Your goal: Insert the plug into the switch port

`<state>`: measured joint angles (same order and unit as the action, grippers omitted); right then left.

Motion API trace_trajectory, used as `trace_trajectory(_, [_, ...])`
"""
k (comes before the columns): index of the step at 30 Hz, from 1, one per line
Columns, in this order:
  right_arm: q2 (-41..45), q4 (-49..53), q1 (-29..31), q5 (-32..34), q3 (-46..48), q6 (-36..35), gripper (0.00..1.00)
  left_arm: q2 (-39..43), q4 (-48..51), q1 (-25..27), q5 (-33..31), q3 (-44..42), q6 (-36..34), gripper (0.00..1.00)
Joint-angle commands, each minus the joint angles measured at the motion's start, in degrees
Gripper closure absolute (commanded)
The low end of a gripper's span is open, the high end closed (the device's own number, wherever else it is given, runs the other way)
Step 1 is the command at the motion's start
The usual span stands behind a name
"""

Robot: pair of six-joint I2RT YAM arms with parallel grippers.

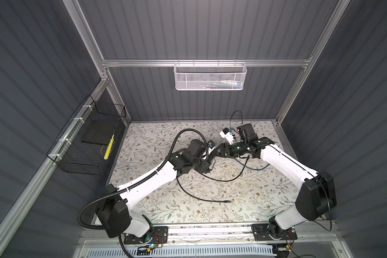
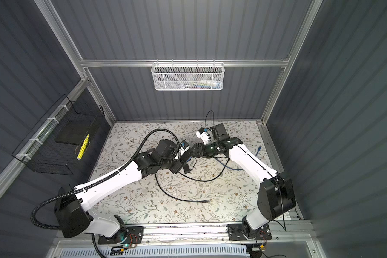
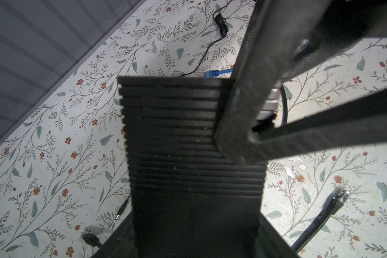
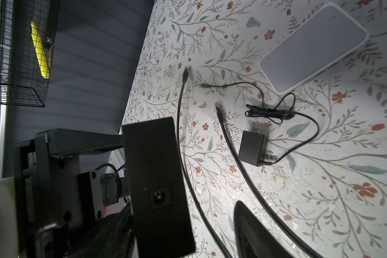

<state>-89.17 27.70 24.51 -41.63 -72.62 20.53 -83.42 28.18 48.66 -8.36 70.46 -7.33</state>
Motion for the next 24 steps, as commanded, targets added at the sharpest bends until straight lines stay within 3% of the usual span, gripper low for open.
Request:
trace_trajectory(1, [1.89,-3.26,-0.25,-2.37,0.63,0.29,0.33,-0.02,-1.36,0.48,1.51,2.27,0.48,0.63])
trace_trajectory(15, [-0.56,-2.02,-0.25,-4.84,-1.82,-0.62,0.45,-1.43,-3.32,1.42,2.92,2.85,0.04,0.64])
trace_trajectory(21, [-0.9,-2.97,-0.27,-7.43,-1.82,-0.82,0.57,-1.6,-3.78,1.7,2.78,2.5,-0.07,0.63])
trace_trajectory(24, [-1.53,-2.48,-0.25,-8.66,-2.34,-1.29,0.69,-1.42,-3.79,1.76,2.21,2.41,-0.05,0.61])
